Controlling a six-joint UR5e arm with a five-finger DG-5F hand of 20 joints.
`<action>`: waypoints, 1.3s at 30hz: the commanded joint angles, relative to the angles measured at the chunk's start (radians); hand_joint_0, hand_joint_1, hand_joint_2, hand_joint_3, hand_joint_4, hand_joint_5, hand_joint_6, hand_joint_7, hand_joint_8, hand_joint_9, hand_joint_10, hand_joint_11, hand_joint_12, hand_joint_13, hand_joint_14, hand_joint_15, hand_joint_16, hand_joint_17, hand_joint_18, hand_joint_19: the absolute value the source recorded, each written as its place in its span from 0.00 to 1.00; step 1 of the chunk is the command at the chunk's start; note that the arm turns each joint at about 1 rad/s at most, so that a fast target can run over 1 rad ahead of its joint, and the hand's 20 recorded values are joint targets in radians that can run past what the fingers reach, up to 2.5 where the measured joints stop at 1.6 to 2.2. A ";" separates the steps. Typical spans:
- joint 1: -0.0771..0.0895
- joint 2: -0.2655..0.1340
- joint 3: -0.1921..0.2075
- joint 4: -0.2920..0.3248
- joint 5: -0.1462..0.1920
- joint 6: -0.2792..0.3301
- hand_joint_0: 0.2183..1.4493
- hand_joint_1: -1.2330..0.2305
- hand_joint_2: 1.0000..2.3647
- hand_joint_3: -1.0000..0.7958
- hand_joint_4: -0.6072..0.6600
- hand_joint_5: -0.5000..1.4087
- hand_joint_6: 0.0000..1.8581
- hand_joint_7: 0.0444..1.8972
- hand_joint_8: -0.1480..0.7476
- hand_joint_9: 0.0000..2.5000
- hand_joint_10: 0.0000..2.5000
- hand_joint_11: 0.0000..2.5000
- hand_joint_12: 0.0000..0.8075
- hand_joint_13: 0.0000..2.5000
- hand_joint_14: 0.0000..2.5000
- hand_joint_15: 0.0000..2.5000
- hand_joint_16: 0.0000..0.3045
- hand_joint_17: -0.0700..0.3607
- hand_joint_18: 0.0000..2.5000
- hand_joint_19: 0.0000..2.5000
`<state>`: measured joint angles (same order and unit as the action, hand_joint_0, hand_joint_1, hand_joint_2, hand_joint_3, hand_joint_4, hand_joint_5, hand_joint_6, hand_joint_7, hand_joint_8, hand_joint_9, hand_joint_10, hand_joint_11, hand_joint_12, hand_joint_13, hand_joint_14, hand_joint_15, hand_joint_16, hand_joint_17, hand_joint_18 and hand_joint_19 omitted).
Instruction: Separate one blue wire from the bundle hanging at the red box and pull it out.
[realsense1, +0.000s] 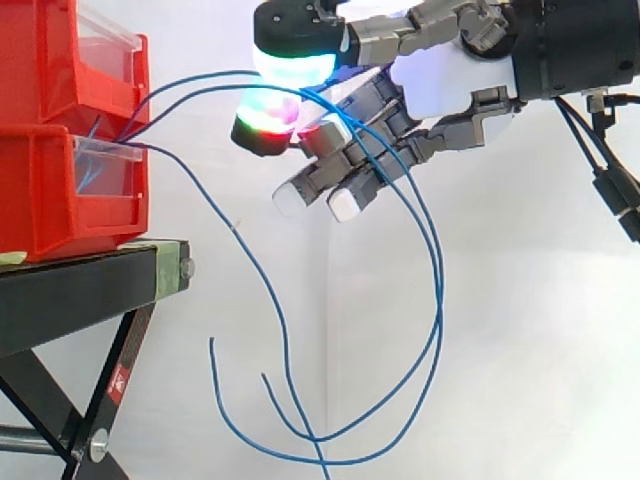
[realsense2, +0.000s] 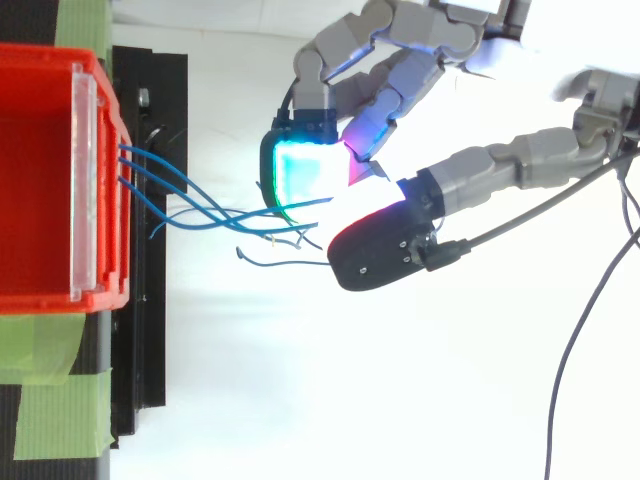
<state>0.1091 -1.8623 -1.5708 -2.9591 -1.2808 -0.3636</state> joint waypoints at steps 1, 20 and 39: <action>0.000 0.000 0.000 0.000 0.000 0.000 0.28 0.35 0.01 0.39 0.51 0.19 0.48 0.54 0.52 0.45 0.01 0.56 0.53 0.27 0.01 0.24 0.17 0.43 0.32 0.27; 0.000 -0.001 0.000 -0.002 0.000 0.000 0.24 0.36 0.16 0.48 0.29 0.22 0.48 0.52 0.56 0.48 0.01 0.46 0.62 0.31 0.00 0.22 0.22 0.51 0.38 0.23; 0.001 -0.001 0.000 -0.003 0.001 0.000 0.23 0.36 0.20 0.47 0.31 0.22 0.47 0.55 0.56 0.35 0.01 0.23 0.62 0.28 0.00 0.21 0.22 0.51 0.35 0.22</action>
<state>0.1104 -1.8630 -1.5708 -2.9606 -1.2798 -0.3635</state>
